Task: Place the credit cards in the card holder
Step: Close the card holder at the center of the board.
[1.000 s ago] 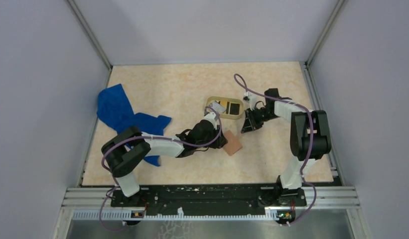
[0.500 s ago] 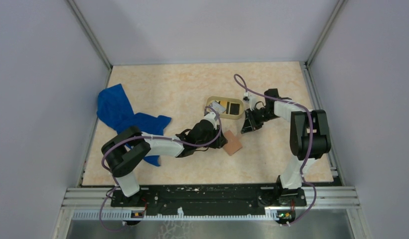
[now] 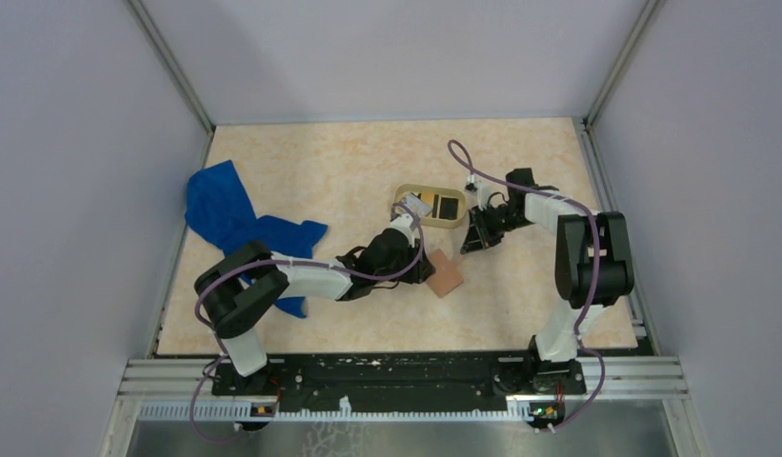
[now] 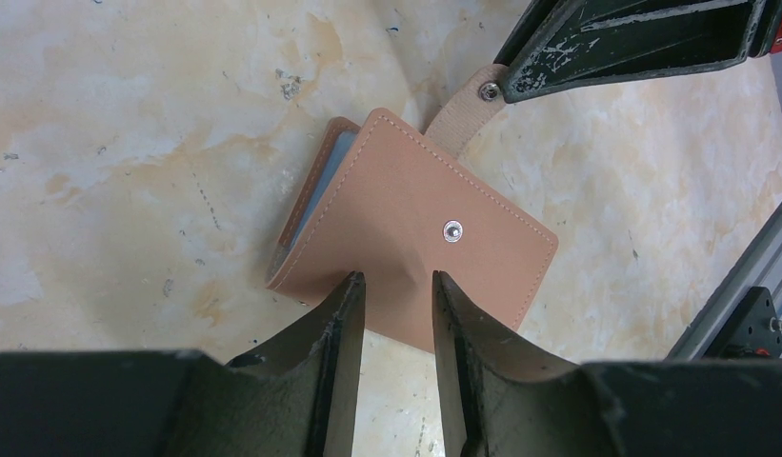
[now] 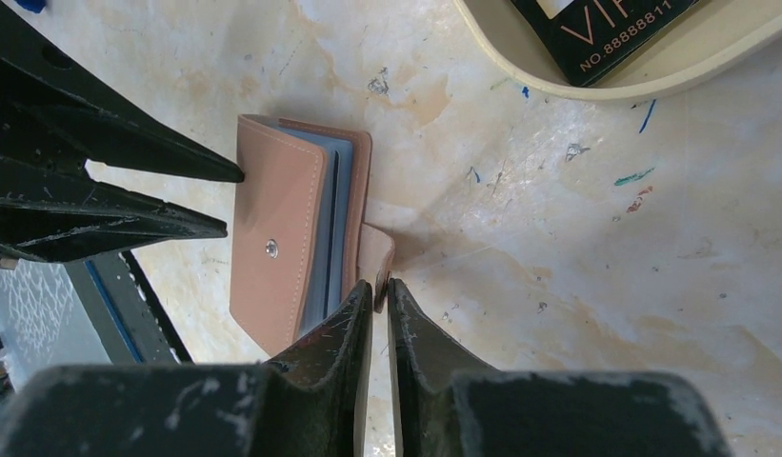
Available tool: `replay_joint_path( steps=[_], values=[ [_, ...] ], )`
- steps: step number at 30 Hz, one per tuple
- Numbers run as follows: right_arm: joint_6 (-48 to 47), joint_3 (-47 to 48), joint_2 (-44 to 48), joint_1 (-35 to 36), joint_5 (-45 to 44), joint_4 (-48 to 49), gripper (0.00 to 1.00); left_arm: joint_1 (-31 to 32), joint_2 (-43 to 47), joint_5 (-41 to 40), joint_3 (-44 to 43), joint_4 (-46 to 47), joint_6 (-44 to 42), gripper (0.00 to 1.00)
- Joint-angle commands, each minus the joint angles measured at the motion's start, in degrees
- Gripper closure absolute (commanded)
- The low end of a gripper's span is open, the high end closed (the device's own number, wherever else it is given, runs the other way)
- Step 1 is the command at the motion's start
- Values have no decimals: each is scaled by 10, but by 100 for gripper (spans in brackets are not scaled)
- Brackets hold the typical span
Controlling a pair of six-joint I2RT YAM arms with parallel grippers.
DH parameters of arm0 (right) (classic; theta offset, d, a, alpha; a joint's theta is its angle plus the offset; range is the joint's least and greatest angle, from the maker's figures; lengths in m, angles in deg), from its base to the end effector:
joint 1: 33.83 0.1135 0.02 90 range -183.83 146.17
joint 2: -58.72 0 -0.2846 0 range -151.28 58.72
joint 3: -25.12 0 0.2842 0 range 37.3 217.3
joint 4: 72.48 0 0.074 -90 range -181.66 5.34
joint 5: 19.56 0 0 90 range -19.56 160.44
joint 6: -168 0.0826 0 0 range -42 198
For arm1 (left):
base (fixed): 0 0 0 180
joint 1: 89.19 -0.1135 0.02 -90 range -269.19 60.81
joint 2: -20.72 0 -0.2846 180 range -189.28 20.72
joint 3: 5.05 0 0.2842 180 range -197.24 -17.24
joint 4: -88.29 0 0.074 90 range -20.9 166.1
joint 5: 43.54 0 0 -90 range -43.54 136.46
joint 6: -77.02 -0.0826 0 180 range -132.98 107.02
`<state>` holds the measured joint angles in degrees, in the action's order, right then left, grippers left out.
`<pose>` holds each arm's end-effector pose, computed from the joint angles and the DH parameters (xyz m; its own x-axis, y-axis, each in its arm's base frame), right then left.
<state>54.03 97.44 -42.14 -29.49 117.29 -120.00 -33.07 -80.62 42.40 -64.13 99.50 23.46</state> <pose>0.3491 0.0869 0.1306 -0.7921 -0.3388 -0.5078 -0.6006 0.5811 0.5491 0.2391 -0.3457 0.1208 -0.7031 -0.0157 -0.7109 0.4682 0.7422 -0.4795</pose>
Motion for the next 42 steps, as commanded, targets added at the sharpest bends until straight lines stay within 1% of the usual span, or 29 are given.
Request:
replay_joint_path(
  steps=[1,4,7,11,13,14,17,19,22,32,38,42],
  values=[
    [1,15,28,-4,15,11,90,-1,-17,11,-9,-4,-1,62],
    [-1,16,27,-4,16,8,93,-1,-17,10,-8,-4,-1,62],
    [-6,18,27,-3,19,3,100,-2,-17,11,-10,-4,0,62],
    [-24,13,47,-1,38,-3,100,-5,-23,22,-11,-1,11,62],
    [-32,1,71,8,39,5,100,-9,-34,33,-20,-11,20,67],
    [-33,-6,84,20,32,12,100,-10,-40,36,-26,-15,26,71],
    [-33,-21,106,56,7,27,100,-12,-54,37,-34,-13,46,89],
    [-31,-24,109,81,-19,33,100,-13,-59,38,-33,-8,57,94],
    [-29,-28,108,104,-65,39,100,-13,-60,54,-25,8,71,95],
    [-54,-32,104,128,-139,31,100,-13,-58,65,6,65,104,96],
    [-70,-27,103,129,-147,12,100,-14,-58,64,10,70,107,96],
    [-87,-18,94,129,-130,-15,100,-14,-57,66,19,84,114,96]
  ],
)
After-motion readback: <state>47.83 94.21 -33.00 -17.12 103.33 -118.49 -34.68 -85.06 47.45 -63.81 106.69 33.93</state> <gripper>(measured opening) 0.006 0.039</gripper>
